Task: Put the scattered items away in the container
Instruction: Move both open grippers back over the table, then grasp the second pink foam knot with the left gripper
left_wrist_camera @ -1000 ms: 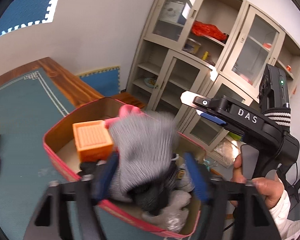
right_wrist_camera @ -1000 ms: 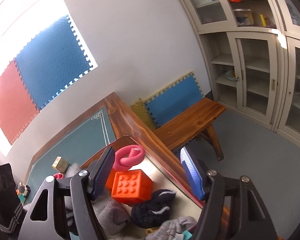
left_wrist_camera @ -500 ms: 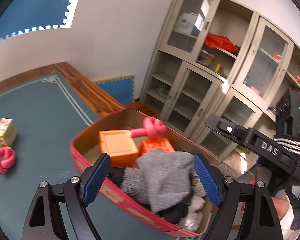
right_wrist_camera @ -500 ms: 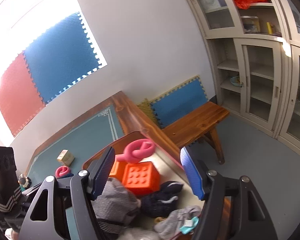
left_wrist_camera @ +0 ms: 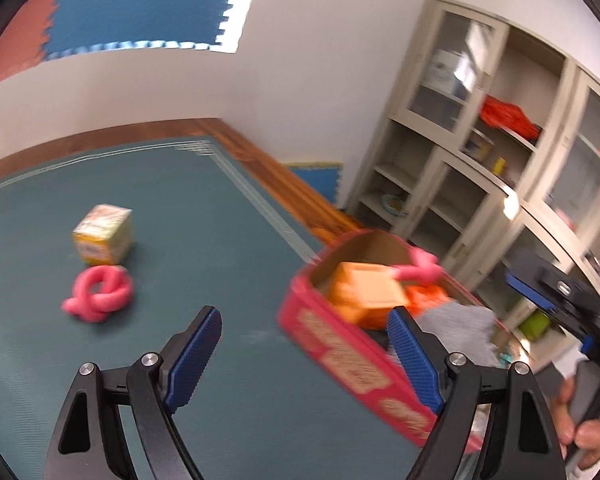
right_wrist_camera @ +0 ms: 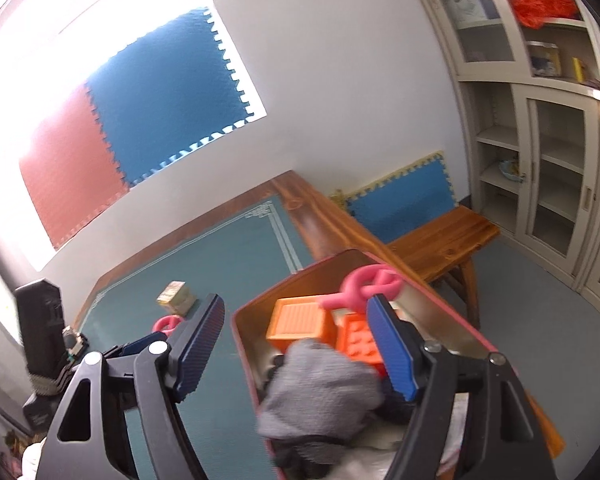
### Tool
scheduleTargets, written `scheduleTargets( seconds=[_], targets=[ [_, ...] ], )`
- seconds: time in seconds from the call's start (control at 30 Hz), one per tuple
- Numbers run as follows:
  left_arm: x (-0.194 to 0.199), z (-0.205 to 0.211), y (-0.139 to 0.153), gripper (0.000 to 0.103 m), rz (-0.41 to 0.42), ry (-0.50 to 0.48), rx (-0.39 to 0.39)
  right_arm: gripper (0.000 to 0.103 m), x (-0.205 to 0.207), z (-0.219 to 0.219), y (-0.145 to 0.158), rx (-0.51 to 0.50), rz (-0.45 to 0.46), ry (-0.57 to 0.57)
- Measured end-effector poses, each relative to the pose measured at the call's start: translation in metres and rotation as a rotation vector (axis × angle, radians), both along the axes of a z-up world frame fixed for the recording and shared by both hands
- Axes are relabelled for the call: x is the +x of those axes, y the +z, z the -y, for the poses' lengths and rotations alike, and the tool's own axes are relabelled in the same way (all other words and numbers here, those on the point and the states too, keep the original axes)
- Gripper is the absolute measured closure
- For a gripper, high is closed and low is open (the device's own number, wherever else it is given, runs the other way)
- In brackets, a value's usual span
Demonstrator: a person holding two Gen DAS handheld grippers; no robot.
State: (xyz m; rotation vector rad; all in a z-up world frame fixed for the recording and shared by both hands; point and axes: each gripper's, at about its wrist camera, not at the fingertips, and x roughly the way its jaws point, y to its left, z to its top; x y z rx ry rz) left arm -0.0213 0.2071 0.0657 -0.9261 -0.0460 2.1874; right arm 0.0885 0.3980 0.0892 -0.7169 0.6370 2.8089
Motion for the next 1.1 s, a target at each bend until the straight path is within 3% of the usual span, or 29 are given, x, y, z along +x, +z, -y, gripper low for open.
scheduleTargets(
  seconds=[0.33, 0.53, 0.77, 1.03, 1.1],
  targets=[
    [-0.059, 0.071, -0.023, 0.016, 0.021, 0.230, -0.048, 0.025, -0.032, 0.050, -0.003, 0.009, 0.008, 0.124],
    [-0.088, 0.076, -0.041, 0.016, 0.021, 0.259, -0.120, 0.025, -0.047, 0.066, -0.011, 0.006, 0.034, 0.171],
    [-0.112, 0.062, -0.060, 0.016, 0.025, 0.221, -0.198, 0.025, -0.059, 0.070, -0.019, 0.001, 0.062, 0.186],
    [-0.120, 0.064, -0.073, 0.017, 0.058, 0.220, -0.188, 0.025, -0.074, 0.077, -0.027, -0.002, 0.093, 0.200],
    [-0.120, 0.068, -0.073, 0.030, 0.068, 0.233, -0.181, 0.025, -0.077, 0.081, -0.028, 0.002, 0.100, 0.207]
  ],
)
